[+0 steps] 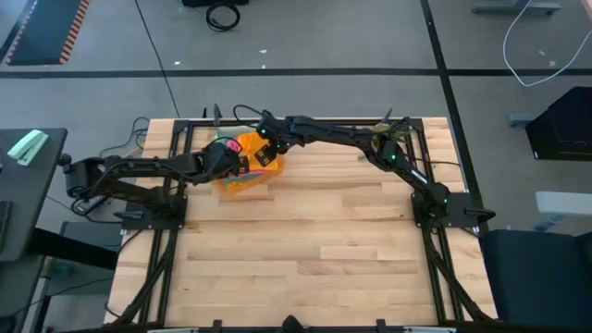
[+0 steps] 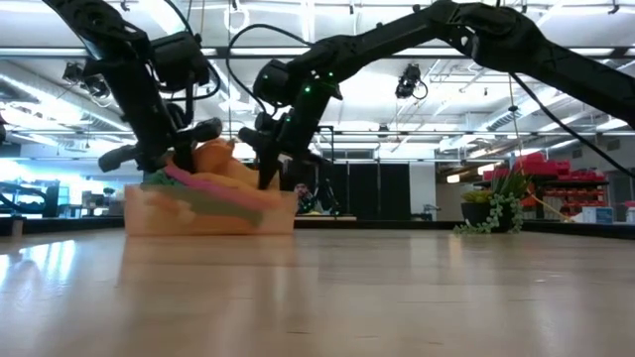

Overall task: Fold microfiber towels
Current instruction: Put the stacked towels into the transparent orange bin, then return to Home Position

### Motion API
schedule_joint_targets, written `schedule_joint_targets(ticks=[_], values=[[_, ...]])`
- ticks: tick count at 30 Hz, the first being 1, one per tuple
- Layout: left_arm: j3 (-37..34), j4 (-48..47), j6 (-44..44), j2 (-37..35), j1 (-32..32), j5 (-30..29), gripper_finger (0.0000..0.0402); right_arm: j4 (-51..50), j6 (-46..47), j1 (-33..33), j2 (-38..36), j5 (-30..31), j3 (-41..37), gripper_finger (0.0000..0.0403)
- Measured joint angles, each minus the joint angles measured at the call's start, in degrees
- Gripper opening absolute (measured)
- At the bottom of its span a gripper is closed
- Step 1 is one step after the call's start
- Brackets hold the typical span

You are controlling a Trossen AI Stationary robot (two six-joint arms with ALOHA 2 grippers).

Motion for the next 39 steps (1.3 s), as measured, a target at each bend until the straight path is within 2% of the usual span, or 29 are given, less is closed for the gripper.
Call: schedule_joint_targets(ticks=[6,9,14,17,22,30,34,39], values=[[0.02,-3.39,-2.77,-0.2,-0.04,1.21,0.0083,-3.82,-3.01,-0.07,-0.01,-0.04,3.18,0.024],[0.02,-4.1,-4.1,-0.2,-0.54,1.71,0.0084,-5.13,-3.75,-0.32,-0.07,-0.35,5.24,0.0248],[0.02,-4.22,-5.33,-0.2,-1.07,1.97,0.0098,-5.58,-5.6,-0.7,-4.68,0.93,4.77,0.025],[0.02,-4.34,-5.5,-0.25,-1.07,2.16,0.0123,-7.03,-7.14,-0.66,-8.15,2.52,4.82,0.025],[0.02,-5.75,-5.49,-2.56,-1.11,2.43,0.0188,-8.37,-8.33,-0.96,-13.77,5.02,4.89,0.025],[0.07,-8.93,-3.96,-12.22,-1.11,2.04,0.0294,-12.77,-8.99,-2.35,-18.19,5.3,4.93,0.025],[0.07,-11.31,-3.7,-17.1,-1.11,1.7,0.0316,-14.5,-9.14,-2.99,-18.05,5.38,4.93,0.025],[0.92,-15.71,-1.84,-24.18,-1.09,-2.89,0.0318,-15.81,-10.24,-3.26,-17.78,5.37,4.91,0.025]])
